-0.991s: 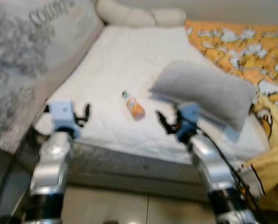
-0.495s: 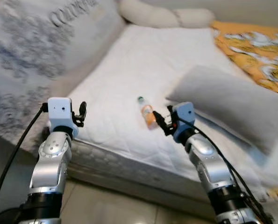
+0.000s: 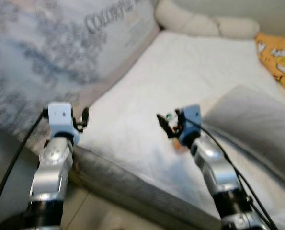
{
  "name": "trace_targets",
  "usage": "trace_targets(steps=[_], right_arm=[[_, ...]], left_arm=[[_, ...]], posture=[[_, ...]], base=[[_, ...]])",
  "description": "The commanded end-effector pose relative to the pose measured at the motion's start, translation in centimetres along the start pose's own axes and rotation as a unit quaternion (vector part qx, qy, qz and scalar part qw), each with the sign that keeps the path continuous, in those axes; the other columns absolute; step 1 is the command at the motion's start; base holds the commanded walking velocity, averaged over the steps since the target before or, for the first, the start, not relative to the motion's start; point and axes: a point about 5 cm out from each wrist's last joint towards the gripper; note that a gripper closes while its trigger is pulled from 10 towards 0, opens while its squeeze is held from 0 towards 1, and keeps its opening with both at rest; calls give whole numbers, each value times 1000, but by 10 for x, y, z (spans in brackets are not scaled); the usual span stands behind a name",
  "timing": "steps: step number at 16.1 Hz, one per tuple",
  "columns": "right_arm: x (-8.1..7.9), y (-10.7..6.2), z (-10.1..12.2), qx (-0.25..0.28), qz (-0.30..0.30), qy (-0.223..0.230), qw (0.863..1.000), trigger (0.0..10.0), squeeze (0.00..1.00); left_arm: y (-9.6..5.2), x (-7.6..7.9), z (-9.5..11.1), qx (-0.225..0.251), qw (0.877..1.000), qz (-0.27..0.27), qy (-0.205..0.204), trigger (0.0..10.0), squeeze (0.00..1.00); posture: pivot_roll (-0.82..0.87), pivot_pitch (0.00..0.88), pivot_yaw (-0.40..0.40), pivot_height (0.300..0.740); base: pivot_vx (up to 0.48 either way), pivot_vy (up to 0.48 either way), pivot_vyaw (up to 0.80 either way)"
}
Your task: Clean up the room
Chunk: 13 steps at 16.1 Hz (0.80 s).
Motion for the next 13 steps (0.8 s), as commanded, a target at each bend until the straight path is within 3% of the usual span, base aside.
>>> trace_targets(steps=[1, 3, 5, 8, 13], right_arm=[[4, -1, 4, 4, -5, -10, 1000, 10000, 1000], [3, 0, 4, 4, -5, -13, 1000, 10000, 1000], [7, 0, 9, 5, -16, 9, 1000, 10000, 1000], [24, 0, -1, -102, -61, -28, 993, 10000, 1000], [31, -4, -11, -173, -90, -7, 981, 10000, 1000]], left_arm=[[1, 5, 5, 8, 1000, -8, 2, 10000, 1000], [1, 4, 5, 7, 1000, -11, 10, 10000, 1000], [1, 8, 9, 24, 998, -46, 23, 10000, 1000], [-6, 19, 9, 29, 981, -170, 84, 10000, 1000], [-9, 20, 5, 10, 966, -238, 100, 10000, 1000]], posture=[[121, 0, 46, 740], [122, 0, 48, 740], [121, 0, 50, 740], [118, 0, 54, 740], [119, 0, 59, 740]], base=[[450, 0, 0], [420, 0, 0], [0, 0, 0], [0, 0, 0], [0, 0, 0]])
Point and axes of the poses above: a point about 5 cm out from each wrist's last joint towards the gripper, its own y axis pointing out of the wrist towards the gripper, its own z axis along the axis of the wrist's last joint, x = y × z, and after that the axes turned 7 degrees about y, right-handed
